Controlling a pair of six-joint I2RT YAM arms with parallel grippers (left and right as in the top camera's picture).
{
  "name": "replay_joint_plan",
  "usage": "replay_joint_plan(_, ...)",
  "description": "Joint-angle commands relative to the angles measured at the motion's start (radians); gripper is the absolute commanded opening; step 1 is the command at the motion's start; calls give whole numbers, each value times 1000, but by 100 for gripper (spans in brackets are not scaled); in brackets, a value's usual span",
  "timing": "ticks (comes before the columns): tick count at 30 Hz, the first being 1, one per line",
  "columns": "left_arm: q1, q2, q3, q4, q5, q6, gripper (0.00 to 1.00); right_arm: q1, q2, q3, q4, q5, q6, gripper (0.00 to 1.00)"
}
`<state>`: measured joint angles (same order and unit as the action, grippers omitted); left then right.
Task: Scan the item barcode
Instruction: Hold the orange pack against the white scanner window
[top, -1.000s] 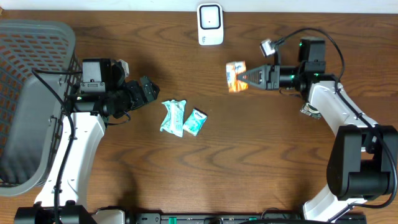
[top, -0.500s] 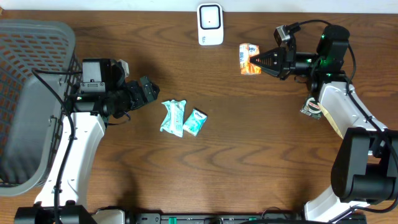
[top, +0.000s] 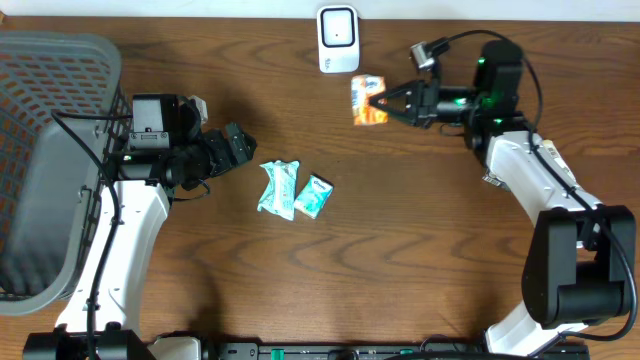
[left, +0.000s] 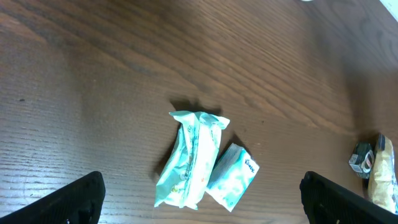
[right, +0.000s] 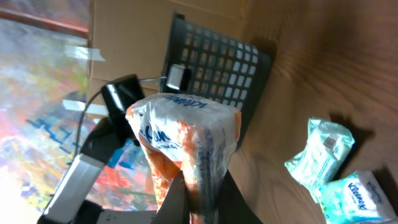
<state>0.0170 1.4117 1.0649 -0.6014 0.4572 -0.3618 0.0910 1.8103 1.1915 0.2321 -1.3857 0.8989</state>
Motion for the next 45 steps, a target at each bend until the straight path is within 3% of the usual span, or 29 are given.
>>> replay_joint_plan(1,4,1,-4,0,-6,13,99,34,-25,6,-151,113,-209,1)
replay_joint_plan(4,4,1,-3,0,-6,14,99,64,-25,6,-436,332,-397,1)
replay_joint_plan(10,4,1,-3,0,-6,14,99,100,-25,48,-696,646,-529,1)
replay_joint_plan(15,4,1,-3,0,-6,14,99,152,-19,352,-1014,1006,-643,1)
replay_joint_plan(19,4,1,-3,0,-6,13,99,224,23,605,-1112,1309,-674,1)
replay_joint_plan(24,4,1,-3,0,-6,14,99,319,121,737,-905,1661,-814,1)
replay_joint_plan(31,4,1,-3,0,-6,13,99,379,317,736,-512,1824,-1172,1)
replay_joint_plan(38,4,1,-3,0,-6,13,99,395,546,736,-169,1914,-1646,1)
replay_joint_plan(41,4,1,-3,0,-6,13,99,403,606,736,-113,1938,-1791,1)
replay_joint_plan(45,4,1,-3,0,-6,13,99,409,631,736,-114,1937,-1846,1)
